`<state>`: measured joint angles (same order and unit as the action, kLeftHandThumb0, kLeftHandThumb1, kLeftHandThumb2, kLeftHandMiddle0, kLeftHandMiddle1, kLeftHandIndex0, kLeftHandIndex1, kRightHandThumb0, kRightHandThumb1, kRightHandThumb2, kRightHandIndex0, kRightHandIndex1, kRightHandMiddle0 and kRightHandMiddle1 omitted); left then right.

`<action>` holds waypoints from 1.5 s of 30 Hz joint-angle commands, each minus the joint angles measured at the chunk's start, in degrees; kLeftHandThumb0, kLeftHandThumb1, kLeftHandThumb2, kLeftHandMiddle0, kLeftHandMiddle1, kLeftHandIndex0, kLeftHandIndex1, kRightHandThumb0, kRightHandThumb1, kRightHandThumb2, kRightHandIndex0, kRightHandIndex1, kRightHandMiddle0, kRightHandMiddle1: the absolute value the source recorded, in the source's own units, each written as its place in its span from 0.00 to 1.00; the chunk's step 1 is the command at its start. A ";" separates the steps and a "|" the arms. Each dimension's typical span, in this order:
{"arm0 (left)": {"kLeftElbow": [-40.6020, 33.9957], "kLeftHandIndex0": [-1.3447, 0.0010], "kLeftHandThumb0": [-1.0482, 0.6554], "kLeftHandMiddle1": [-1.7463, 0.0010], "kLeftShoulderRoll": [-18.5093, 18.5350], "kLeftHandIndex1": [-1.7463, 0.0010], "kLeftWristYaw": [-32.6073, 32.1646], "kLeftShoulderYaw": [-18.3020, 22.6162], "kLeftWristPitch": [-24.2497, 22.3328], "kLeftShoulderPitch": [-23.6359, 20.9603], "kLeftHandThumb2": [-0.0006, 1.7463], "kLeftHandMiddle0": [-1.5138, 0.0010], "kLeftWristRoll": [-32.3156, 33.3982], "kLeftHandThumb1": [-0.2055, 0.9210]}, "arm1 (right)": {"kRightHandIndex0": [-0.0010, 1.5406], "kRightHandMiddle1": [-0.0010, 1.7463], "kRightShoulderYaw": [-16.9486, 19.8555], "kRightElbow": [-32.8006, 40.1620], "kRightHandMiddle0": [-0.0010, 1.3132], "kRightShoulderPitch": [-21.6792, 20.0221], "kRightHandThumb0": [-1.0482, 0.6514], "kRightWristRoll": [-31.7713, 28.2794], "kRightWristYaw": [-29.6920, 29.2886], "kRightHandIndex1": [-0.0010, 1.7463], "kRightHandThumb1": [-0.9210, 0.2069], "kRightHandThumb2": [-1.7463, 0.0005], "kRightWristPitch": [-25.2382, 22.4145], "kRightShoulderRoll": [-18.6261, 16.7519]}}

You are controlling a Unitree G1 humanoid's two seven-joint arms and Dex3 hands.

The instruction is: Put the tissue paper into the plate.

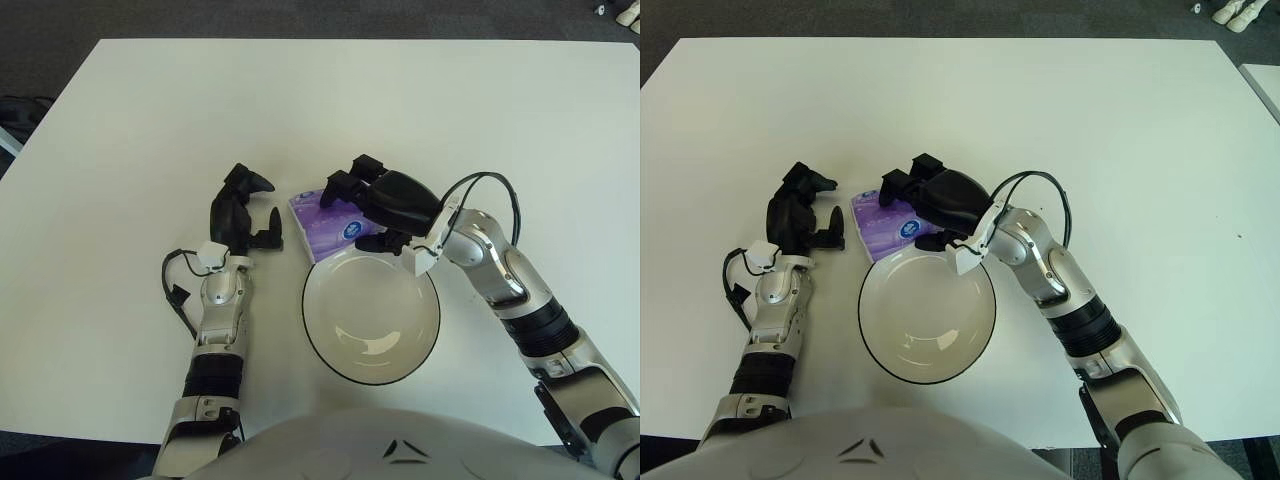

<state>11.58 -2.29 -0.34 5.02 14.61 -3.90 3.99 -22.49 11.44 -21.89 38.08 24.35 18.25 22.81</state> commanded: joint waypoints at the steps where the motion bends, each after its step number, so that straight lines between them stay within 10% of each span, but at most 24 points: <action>1: 2.78 0.48 0.61 0.00 -0.20 0.03 0.33 0.12 -0.85 3.93 1.00 0.40 0.36 0.12 | 0.00 0.84 -0.94 0.97 0.00 0.78 0.41 1.58 2.08 1.00 0.61 0.27 -1.17 1.19; 11: 2.74 0.47 0.61 0.00 -0.27 0.04 -0.14 0.24 -0.55 3.87 1.00 0.40 0.08 0.11 | 0.21 0.96 -1.00 2.30 0.00 1.12 0.44 1.01 3.83 1.00 0.61 0.25 -3.73 0.95; 12: 2.74 0.46 0.61 0.00 -0.27 0.04 -0.21 0.27 -0.53 3.84 1.00 0.41 0.04 0.11 | 0.26 0.97 -0.95 2.38 0.00 1.21 0.59 0.71 3.90 1.00 0.56 0.27 -4.01 0.79; 19: 2.72 0.45 0.61 0.00 -0.30 0.04 -0.41 0.38 -0.62 3.80 1.00 0.41 -0.08 0.11 | 0.38 0.80 -0.91 2.84 0.44 1.52 0.61 -0.40 4.08 1.00 0.53 0.31 -5.20 0.51; 45: 2.80 0.45 0.61 0.00 0.33 0.05 -0.47 0.32 -1.88 3.60 1.00 0.40 -0.58 0.11 | 0.52 1.00 2.99 7.46 0.45 5.96 0.61 -9.79 -1.04 0.99 0.77 0.07 -11.48 -5.65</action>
<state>11.37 -2.13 -0.75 5.35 14.14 -3.82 3.81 -20.77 17.29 -17.18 31.26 24.25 6.09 17.89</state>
